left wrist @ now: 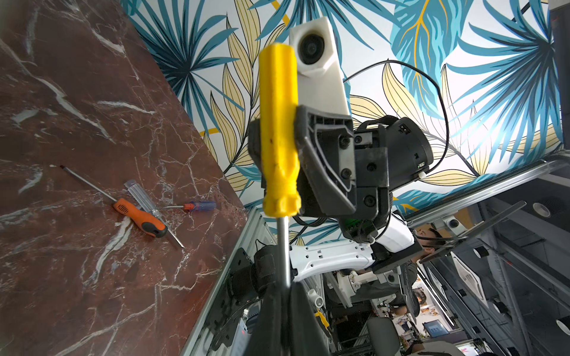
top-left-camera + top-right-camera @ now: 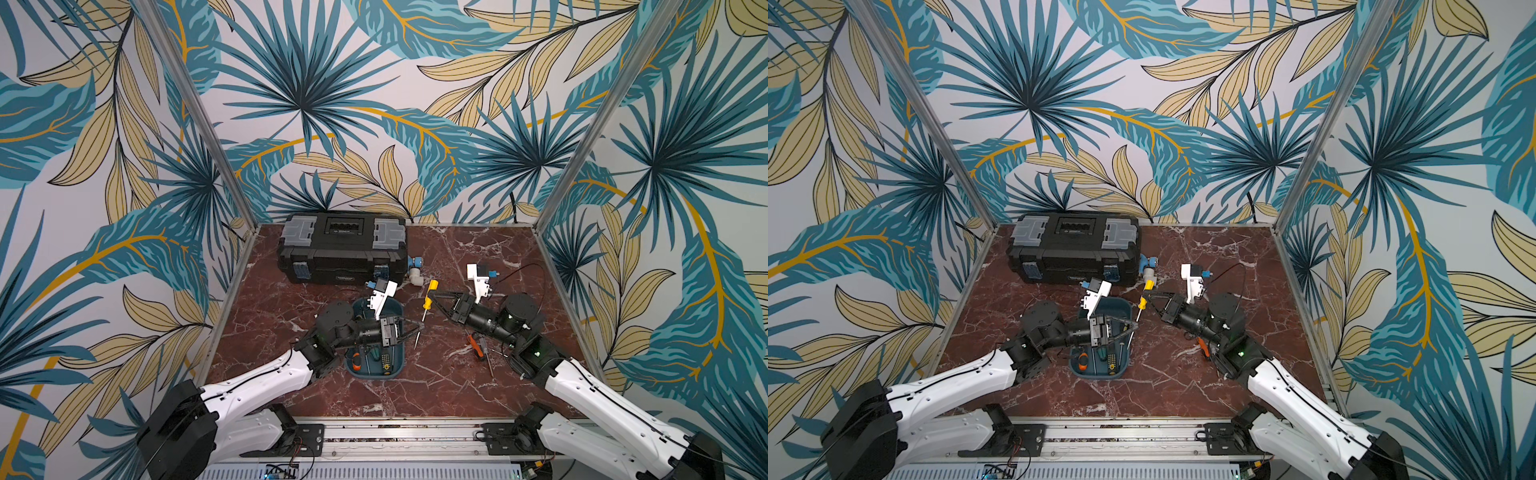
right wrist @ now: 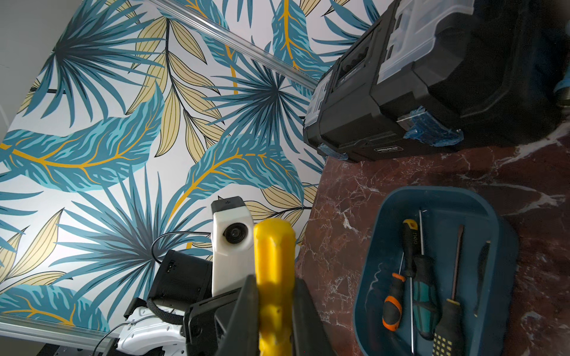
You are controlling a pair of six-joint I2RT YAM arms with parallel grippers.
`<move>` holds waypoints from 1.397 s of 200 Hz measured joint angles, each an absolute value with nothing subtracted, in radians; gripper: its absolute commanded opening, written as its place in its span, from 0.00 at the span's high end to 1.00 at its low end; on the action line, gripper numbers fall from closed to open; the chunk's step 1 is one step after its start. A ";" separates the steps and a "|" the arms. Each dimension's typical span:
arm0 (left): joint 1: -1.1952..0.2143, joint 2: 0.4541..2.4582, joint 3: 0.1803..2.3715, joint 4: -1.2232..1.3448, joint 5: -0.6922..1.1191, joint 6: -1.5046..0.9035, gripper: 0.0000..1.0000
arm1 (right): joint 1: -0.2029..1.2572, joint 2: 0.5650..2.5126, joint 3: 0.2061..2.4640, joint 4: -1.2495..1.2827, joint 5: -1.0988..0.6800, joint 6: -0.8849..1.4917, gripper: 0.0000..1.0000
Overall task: Put the screwdriver on the desktop into the storage box
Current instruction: Place the screwdriver in the storage box.
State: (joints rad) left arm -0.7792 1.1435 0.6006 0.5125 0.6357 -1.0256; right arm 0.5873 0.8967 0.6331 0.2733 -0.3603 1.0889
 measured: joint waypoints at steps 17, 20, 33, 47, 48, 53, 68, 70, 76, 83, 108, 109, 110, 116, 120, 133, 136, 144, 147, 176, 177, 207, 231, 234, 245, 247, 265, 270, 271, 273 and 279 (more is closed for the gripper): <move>-0.785 1.143 0.648 0.364 0.604 -0.946 1.00 | 0.588 0.897 0.646 0.201 -0.336 1.062 0.77; -0.788 1.143 0.662 0.329 0.596 -0.928 1.00 | 0.588 0.898 0.653 0.181 -0.331 1.061 0.72; -0.804 1.143 0.714 0.191 0.541 -0.846 1.00 | 0.589 0.902 0.682 0.110 -0.315 1.042 0.49; -0.827 1.143 0.769 0.055 0.467 -0.762 1.00 | 0.594 0.905 0.726 0.020 -0.292 1.010 0.29; -0.828 1.143 0.772 0.048 0.464 -0.757 1.00 | 0.594 0.905 0.728 0.015 -0.291 1.012 0.29; -0.838 1.143 0.790 0.006 0.434 -0.731 1.00 | 0.595 0.908 0.746 -0.019 -0.282 0.997 0.28; -0.881 1.147 0.839 -0.110 0.349 -0.655 1.00 | 0.595 0.924 0.800 -0.120 -0.249 0.965 0.28; -0.887 1.147 0.843 -0.123 0.337 -0.645 1.00 | 0.595 0.926 0.807 -0.132 -0.245 0.962 0.29; -0.904 1.149 0.855 -0.153 0.310 -0.625 1.00 | 0.595 0.936 0.823 -0.165 -0.232 0.951 0.31; -0.929 1.153 0.867 -0.190 0.268 -0.598 1.00 | 0.595 0.948 0.839 -0.199 -0.221 0.942 0.34; -0.990 1.179 0.887 -0.272 0.158 -0.540 1.00 | 0.599 1.000 0.854 -0.278 -0.205 0.919 0.52; -0.992 1.180 0.888 -0.276 0.154 -0.537 1.00 | 0.600 1.001 0.854 -0.279 -0.205 0.916 0.54; -0.994 1.181 0.888 -0.278 0.153 -0.537 1.00 | 0.601 1.003 0.854 -0.282 -0.204 0.917 0.55; -1.004 1.188 0.888 -0.289 0.134 -0.527 1.00 | 0.604 1.013 0.854 -0.295 -0.202 0.912 0.63; -1.008 1.192 0.888 -0.294 0.126 -0.523 1.00 | 0.606 1.018 0.854 -0.305 -0.202 0.916 0.67; -1.014 1.203 0.888 -0.314 0.099 -0.513 1.00 | 0.613 1.029 0.855 -0.323 -0.201 0.914 0.78; -1.014 1.205 0.888 -0.318 0.092 -0.512 1.00 | 0.614 1.031 0.855 -0.324 -0.201 0.907 0.80; -1.014 1.206 0.888 -0.324 0.086 -0.508 1.00 | 0.616 1.034 0.855 -0.327 -0.202 0.912 0.86; -1.014 1.206 0.888 -0.326 0.084 -0.506 1.00 | 0.616 1.036 0.855 -0.326 -0.204 0.915 0.89; -1.018 1.205 0.888 -0.314 0.086 -0.508 0.60 | 0.626 1.044 0.863 -0.313 -0.216 0.911 1.00; -1.018 1.204 0.888 -0.310 0.086 -0.514 0.59 | 0.626 1.044 0.863 -0.313 -0.216 0.910 1.00; -1.011 1.173 0.878 -0.197 0.142 -0.563 0.40 | 0.629 1.066 0.863 -0.315 -0.259 0.884 1.00; -0.974 1.142 0.829 -0.076 0.230 -0.620 0.38 | 0.630 1.067 0.863 -0.311 -0.305 0.858 1.00; -0.966 1.141 0.822 -0.064 0.241 -0.627 0.38 | 0.630 1.067 0.863 -0.311 -0.311 0.855 1.00; -0.935 1.140 0.795 -0.020 0.284 -0.659 0.38 | 0.631 1.066 0.863 -0.308 -0.328 0.847 1.00; -0.930 1.140 0.790 -0.015 0.292 -0.665 0.37 | 0.631 1.066 0.863 -0.308 -0.331 0.847 1.00; -0.897 1.141 0.767 0.015 0.337 -0.697 0.38 | 0.631 1.062 0.863 -0.295 -0.350 0.840 1.00; -0.894 1.142 0.765 0.020 0.348 -0.702 0.38 | 0.632 1.060 0.863 -0.291 -0.353 0.840 1.00; -0.893 1.142 0.765 0.021 0.352 -0.704 0.38 | 0.632 1.060 0.863 -0.290 -0.354 0.840 1.00; -0.893 1.142 0.765 0.023 0.355 -0.706 0.38 | 0.632 1.060 0.863 -0.289 -0.355 0.840 1.00; -0.893 1.143 0.765 0.028 0.367 -0.707 0.38 | 0.632 1.057 0.863 -0.286 -0.359 0.839 1.00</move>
